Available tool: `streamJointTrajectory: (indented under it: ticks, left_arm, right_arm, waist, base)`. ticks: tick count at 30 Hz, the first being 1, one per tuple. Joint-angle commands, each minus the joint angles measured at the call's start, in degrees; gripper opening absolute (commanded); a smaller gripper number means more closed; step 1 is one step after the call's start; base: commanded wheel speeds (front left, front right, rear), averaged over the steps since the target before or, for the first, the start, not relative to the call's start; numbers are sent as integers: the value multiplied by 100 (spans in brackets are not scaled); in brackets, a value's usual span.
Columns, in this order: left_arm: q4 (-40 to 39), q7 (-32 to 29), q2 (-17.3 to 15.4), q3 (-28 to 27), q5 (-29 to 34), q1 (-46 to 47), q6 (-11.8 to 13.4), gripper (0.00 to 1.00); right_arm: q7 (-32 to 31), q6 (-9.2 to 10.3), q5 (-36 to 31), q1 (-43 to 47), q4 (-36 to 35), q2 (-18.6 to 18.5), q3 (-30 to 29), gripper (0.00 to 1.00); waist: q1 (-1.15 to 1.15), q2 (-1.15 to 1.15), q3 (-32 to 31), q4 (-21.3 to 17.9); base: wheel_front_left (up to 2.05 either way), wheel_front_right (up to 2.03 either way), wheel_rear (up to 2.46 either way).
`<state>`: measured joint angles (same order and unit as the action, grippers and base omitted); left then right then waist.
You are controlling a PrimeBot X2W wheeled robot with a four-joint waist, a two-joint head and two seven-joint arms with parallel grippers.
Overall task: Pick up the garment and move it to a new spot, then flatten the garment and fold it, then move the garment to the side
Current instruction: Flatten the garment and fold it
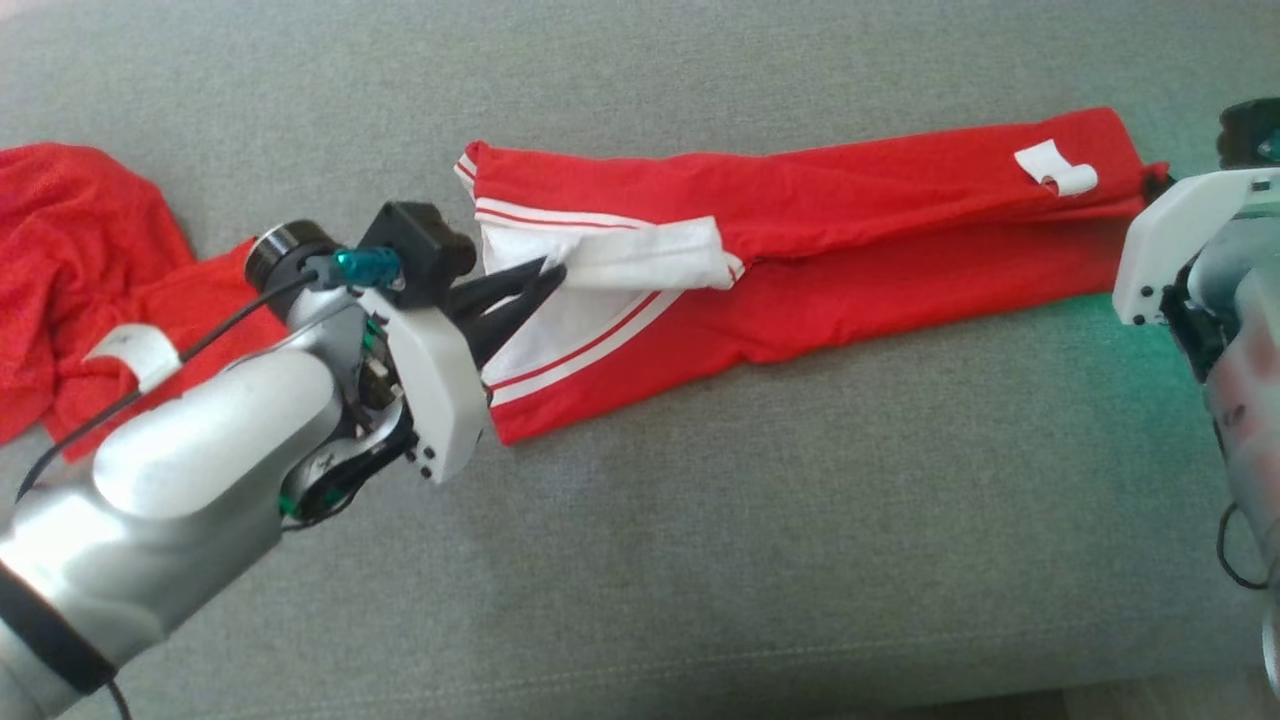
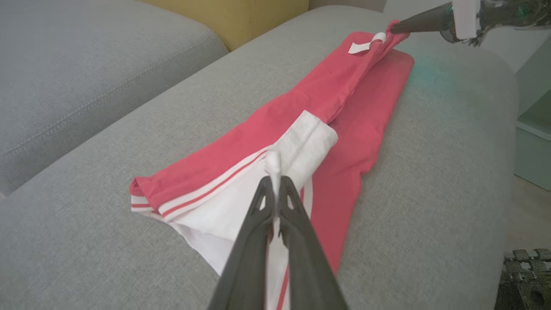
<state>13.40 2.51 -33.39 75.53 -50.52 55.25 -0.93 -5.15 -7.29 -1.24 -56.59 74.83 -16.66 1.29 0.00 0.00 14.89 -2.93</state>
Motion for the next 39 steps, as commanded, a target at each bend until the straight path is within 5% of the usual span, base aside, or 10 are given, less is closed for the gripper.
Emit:
streamJointTrajectory:
  ticks: [1,9,10,11,12,21,26,33,39]
  left_arm:
    - [-184,-90,-266,-232,47,105,57,0]
    - [-237,-300,-287,-227,68,-127,110,0]
    - [-210,-303,-269,-226,61,-147,125,13]
    - [-175,-301,-249,-226,54,-167,149,72]
    - [-138,-287,-228,-226,53,-185,173,100]
    - [277,408,19,-679,-180,-391,638,100]
    - [491,1095,125,-1228,-176,-511,1216,100]
    - [7,1246,506,-3011,481,-1426,2047,100]
    - [-458,1247,1127,-4443,1418,-2818,2034,100]
  right_arm:
    - [-41,-20,96,56,-145,-10,215,0]
    - [-297,-20,388,257,-169,-50,746,0]
    - [-313,-20,442,277,-189,-58,790,85]
    - [-342,-20,497,290,-203,-76,814,100]
    - [-348,-20,552,297,-237,-78,841,100]
    - [333,-20,946,354,-1011,18,771,100]
    - [1211,-20,1036,663,-1737,253,665,100]
    - [1832,-20,1003,1471,-2633,641,530,100]
    - [1986,-20,642,2318,-3486,854,153,100]
  waist:
    - [0,0,-12,-17]
    - [0,0,-67,-84]
    - [0,0,-75,-92]
    - [0,0,-85,-102]
    - [0,0,-97,-114]
    - [0,0,-306,-168]
    - [0,0,-419,-168]
    - [0,0,-492,-135]
    - [0,0,-525,-58]
  base:
    - [0,0,0]
    - [0,0,0]
    - [0,0,0]
    - [0,0,0]
    - [0,0,0]
    - [0,0,0]
    - [0,0,0]
    - [0,0,0]
    - [0,0,0]
